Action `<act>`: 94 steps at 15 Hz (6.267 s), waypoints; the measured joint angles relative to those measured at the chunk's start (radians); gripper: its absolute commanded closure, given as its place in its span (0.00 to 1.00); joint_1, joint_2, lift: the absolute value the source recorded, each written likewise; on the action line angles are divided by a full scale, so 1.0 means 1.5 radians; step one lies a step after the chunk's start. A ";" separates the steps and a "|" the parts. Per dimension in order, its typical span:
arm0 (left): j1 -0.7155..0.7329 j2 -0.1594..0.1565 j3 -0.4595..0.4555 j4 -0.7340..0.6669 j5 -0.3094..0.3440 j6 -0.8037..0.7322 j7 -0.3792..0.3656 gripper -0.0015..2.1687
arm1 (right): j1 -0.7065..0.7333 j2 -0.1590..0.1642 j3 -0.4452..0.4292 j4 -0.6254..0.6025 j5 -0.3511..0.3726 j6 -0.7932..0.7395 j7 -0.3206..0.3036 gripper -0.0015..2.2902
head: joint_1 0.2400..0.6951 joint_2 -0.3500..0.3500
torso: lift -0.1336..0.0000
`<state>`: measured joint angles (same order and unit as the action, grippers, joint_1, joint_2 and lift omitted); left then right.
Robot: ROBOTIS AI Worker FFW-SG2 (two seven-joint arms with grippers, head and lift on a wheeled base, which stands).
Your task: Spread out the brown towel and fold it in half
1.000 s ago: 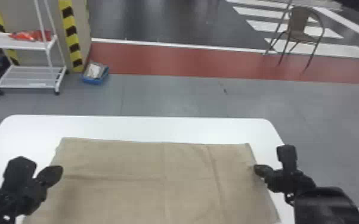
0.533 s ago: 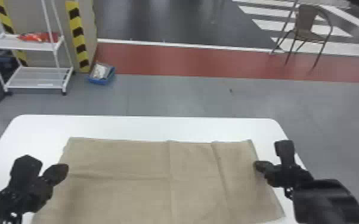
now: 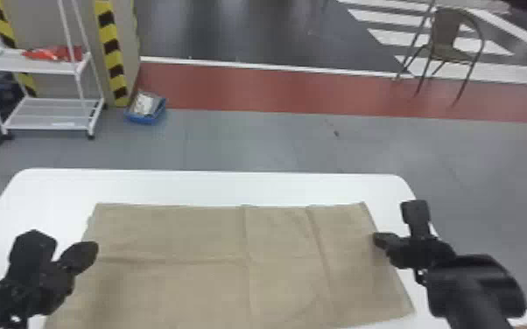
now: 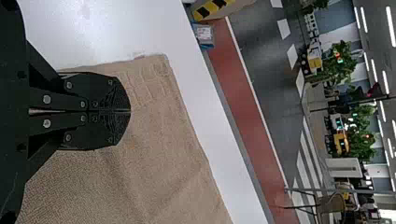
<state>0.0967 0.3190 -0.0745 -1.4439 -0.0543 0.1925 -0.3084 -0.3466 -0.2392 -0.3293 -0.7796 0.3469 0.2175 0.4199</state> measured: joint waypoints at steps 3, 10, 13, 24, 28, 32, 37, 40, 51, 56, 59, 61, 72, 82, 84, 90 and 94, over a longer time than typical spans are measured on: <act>0.038 0.001 0.024 -0.047 0.012 0.001 0.000 0.79 | 0.093 0.009 -0.029 -0.131 -0.035 0.006 0.036 0.01 | 1.00 0.23 | 1.00; 0.142 0.014 0.122 -0.141 0.051 -0.053 -0.006 0.20 | 0.316 0.043 -0.120 -0.449 -0.110 -0.116 0.156 0.09 | 1.00 0.29 | 1.00; 0.179 0.029 0.160 -0.149 0.055 -0.053 -0.032 0.21 | 0.390 0.049 -0.152 -0.511 -0.081 -0.176 0.230 0.10 | 1.00 0.34 | 1.00; 0.267 0.068 0.178 -0.144 0.044 0.023 -0.069 0.28 | 0.527 0.024 -0.217 -0.505 0.019 -0.360 0.339 0.15 | 1.00 0.37 | 1.00; 0.268 0.078 0.164 -0.137 0.035 0.015 -0.076 0.33 | 0.526 0.007 -0.215 -0.470 0.050 -0.351 0.336 0.15 | 1.00 0.31 | 1.00; 0.280 0.079 0.142 -0.143 0.031 -0.019 -0.073 0.32 | 0.526 -0.001 -0.222 -0.454 0.048 -0.344 0.331 0.15 | 1.00 0.24 | 1.00; 0.286 0.083 0.116 -0.149 0.031 -0.043 -0.071 0.32 | 0.505 -0.019 -0.221 -0.414 0.051 -0.338 0.329 0.15 | 1.00 0.13 | 1.00; 0.284 0.086 0.108 -0.149 0.029 -0.053 -0.069 0.32 | 0.466 -0.031 -0.210 -0.360 0.050 -0.343 0.330 0.15 | 1.00 0.12 | 1.00; 0.258 0.092 0.083 -0.115 -0.004 -0.066 -0.059 0.27 | 0.429 -0.039 -0.195 -0.312 0.045 -0.349 0.330 0.15 | 1.00 0.14 | 1.00; 0.248 0.093 0.071 -0.103 -0.018 -0.075 -0.046 0.27 | 0.426 -0.045 -0.196 -0.303 0.038 -0.350 0.329 0.15 | 1.00 0.13 | 1.00; 0.237 0.096 0.062 -0.085 -0.029 -0.086 -0.039 0.28 | 0.423 -0.044 -0.196 -0.301 0.038 -0.350 0.329 0.15 | 1.00 0.13 | 1.00; 0.231 0.098 0.057 -0.073 -0.035 -0.089 -0.037 0.28 | 0.423 -0.044 -0.196 -0.301 0.038 -0.349 0.329 0.15 | 1.00 0.14 | 1.00; 0.225 0.102 0.054 -0.067 -0.034 -0.100 -0.037 0.38 | 0.421 -0.045 -0.198 -0.300 0.037 -0.343 0.329 0.15 | 1.00 0.13 | 1.00; 0.224 0.102 0.053 -0.065 -0.039 -0.086 -0.037 0.53 | 0.416 -0.045 -0.197 -0.295 0.037 -0.342 0.327 0.15 | 1.00 0.14 | 1.00; 0.224 0.102 0.053 -0.067 -0.039 -0.077 -0.038 0.63 | 0.415 -0.045 -0.197 -0.295 0.036 -0.342 0.327 0.15 | 1.00 0.14 | 1.00; 0.238 0.103 0.061 -0.100 -0.029 -0.072 -0.040 0.63 | 0.415 -0.045 -0.185 -0.296 0.042 -0.348 0.327 0.15 | 1.00 0.15 | 1.00; 0.239 0.103 0.061 -0.100 -0.029 -0.072 -0.040 0.63 | 0.401 -0.045 -0.162 -0.280 0.047 -0.338 0.328 0.15 | 1.00 0.18 | 1.00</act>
<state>0.4549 0.4740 0.0170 -1.5936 -0.0982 0.0852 -0.3682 0.2555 -0.3068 -0.5722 -1.1990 0.4173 -0.2895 0.9119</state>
